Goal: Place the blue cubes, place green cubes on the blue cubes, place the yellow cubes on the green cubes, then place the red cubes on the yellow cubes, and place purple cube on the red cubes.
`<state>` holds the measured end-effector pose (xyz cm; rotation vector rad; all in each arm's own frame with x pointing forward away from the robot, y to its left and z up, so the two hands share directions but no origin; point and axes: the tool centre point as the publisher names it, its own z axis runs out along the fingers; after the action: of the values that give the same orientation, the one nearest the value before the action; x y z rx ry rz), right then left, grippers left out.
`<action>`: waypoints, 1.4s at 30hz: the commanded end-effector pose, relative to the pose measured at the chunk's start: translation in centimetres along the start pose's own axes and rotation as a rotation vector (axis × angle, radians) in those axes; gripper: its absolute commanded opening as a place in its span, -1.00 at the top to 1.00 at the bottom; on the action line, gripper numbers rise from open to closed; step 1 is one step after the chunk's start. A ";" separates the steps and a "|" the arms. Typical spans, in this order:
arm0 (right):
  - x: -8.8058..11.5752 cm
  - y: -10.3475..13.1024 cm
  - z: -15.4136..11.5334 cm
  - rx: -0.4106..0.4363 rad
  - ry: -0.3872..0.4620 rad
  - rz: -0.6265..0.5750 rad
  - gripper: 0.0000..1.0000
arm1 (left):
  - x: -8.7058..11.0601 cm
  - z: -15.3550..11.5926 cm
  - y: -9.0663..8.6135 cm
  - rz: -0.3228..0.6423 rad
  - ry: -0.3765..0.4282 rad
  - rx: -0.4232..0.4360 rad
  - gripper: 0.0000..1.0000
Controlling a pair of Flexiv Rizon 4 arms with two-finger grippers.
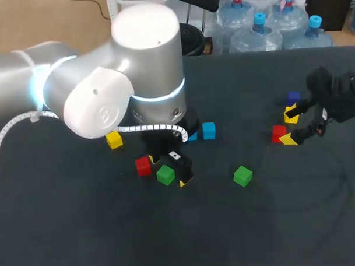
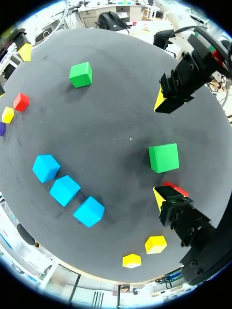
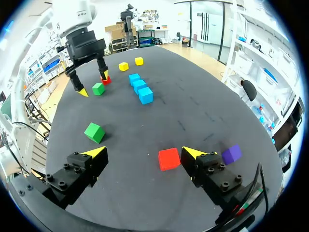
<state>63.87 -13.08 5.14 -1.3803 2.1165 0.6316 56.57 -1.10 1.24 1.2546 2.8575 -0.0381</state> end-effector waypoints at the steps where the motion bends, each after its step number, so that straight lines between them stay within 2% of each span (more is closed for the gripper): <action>1: 0.0 0.0 0.1 0.000 0.000 0.000 -1.00 | 0.5 0.0 -0.1 -0.007 -0.012 0.002 -1.00; 11: 0.0 0.0 0.1 0.000 0.000 0.000 -1.00 | 0.5 0.2 0.0 -0.024 -0.021 0.006 -1.00; 13: 0.0 0.0 0.1 0.000 0.000 0.000 -1.00 | 0.4 0.2 0.1 -0.024 -0.020 0.005 -0.92; 18: 0.0 0.0 0.1 0.000 0.000 0.000 -1.00 | 0.4 0.4 0.1 -0.024 -0.017 0.007 -0.87; 22: 0.0 0.0 0.1 0.000 0.000 0.000 -1.00 | 0.4 0.5 0.2 -0.025 -0.016 0.008 -0.73; 27: 0.0 0.0 0.1 0.000 0.000 0.000 -1.00 | 0.4 0.5 0.2 -0.028 -0.015 0.003 -0.72; 28: 0.0 0.0 0.1 0.000 0.000 0.000 -1.00 | 0.5 0.5 0.2 -0.028 -0.016 0.002 -0.66; 38: 0.0 0.0 0.1 0.000 0.000 0.000 -1.00 | 1.0 0.5 0.2 -0.040 -0.021 -0.001 -0.68; 39: 0.0 0.0 0.1 0.000 0.000 0.000 -1.00 | 1.0 0.5 0.1 -0.040 -0.021 -0.002 -0.62; 40: 0.0 0.0 0.1 0.000 0.000 0.000 -1.00 | 1.0 0.5 0.1 -0.040 -0.022 -0.003 -0.41; 42: 0.0 0.0 0.1 0.000 0.000 0.000 -1.00 | 1.1 0.5 0.1 -0.042 -0.022 -0.004 -0.37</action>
<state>63.87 -13.08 5.14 -1.3803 2.1165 0.6316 56.11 -0.42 0.66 1.1892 2.8680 -0.0448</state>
